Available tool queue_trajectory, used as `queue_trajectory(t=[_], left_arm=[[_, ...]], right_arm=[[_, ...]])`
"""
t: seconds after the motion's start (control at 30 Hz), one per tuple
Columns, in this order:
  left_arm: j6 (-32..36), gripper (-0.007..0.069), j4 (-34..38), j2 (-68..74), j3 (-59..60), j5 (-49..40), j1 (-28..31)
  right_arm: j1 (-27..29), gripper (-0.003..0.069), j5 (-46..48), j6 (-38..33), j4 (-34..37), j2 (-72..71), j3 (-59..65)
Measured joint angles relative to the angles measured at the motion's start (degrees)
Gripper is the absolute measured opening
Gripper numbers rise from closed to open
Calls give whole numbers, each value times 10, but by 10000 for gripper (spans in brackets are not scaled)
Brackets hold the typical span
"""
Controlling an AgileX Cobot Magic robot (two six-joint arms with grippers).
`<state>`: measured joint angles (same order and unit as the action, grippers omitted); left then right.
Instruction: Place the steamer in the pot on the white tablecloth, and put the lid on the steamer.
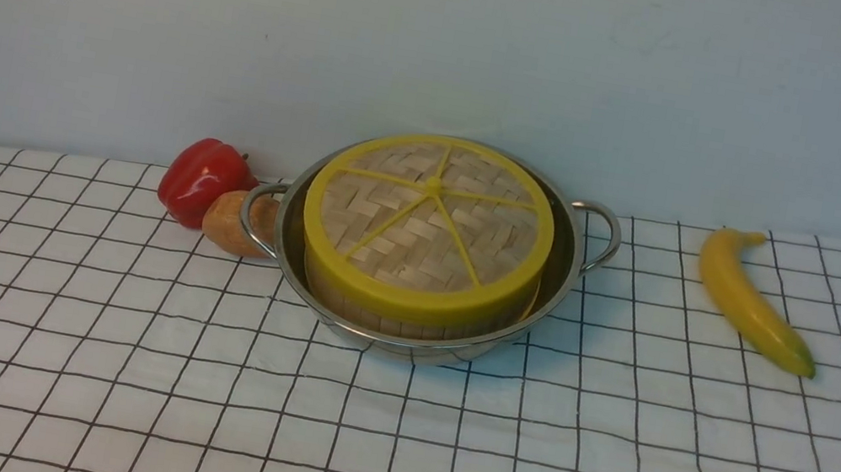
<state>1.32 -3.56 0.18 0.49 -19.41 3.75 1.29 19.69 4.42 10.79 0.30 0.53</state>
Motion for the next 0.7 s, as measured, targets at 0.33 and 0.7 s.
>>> queue_trajectory(t=[0.33, 0.7], left_arm=[[-9, 243, 13, -1, 0, 0, 0], [-13, 243, 14, -1, 0, 0, 0]], right_arm=[[0, 242, 0, 0, 0, 0, 0], [0, 242, 0, 0, 0, 0, 0]])
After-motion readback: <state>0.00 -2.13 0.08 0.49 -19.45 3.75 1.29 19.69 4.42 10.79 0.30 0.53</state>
